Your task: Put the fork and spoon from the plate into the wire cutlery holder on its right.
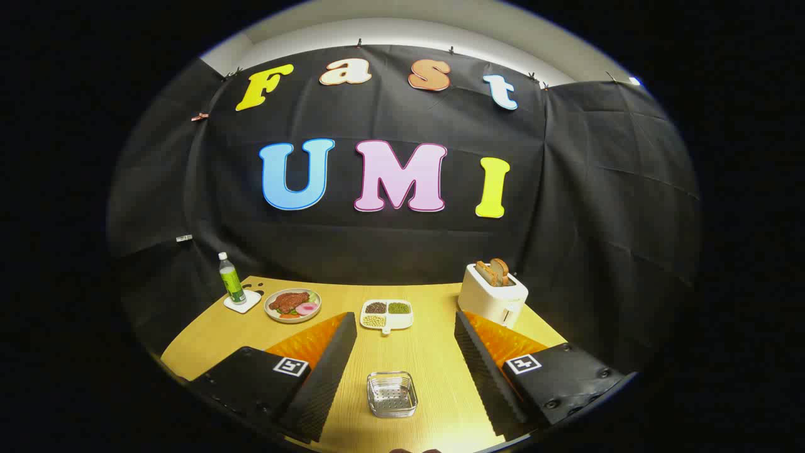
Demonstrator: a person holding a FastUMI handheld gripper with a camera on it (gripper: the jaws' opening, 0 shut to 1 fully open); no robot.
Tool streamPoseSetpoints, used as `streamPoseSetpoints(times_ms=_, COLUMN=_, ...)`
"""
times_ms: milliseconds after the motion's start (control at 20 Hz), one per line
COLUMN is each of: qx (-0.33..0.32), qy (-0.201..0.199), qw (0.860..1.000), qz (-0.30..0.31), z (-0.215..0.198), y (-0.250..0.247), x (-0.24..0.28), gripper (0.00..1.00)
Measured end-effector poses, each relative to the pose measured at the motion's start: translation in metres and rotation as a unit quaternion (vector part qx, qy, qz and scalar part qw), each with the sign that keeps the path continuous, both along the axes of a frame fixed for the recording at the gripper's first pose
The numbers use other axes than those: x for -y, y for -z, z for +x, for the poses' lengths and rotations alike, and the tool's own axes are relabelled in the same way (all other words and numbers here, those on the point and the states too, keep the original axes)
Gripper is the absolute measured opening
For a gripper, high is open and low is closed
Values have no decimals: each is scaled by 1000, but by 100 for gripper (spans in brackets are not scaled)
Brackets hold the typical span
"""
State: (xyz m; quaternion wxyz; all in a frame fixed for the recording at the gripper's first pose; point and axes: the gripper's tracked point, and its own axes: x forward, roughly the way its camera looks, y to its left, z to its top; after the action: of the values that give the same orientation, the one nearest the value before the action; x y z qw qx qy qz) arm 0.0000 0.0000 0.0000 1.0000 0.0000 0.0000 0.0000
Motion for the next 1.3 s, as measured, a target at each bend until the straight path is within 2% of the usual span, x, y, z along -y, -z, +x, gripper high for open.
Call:
streamPoseSetpoints(times_ms=800, qx=-1, qy=43, qw=999, qz=-8, z=-1, y=-1, x=17, gripper=98)
streamPoseSetpoints(times_ms=1000, qx=-16, qy=29, qw=999, qz=-11, z=4, y=7, x=4, gripper=97)
streamPoseSetpoints(times_ms=1300, qx=-39, qy=-24, qw=999, qz=-14, z=23, y=12, x=-48, gripper=98)
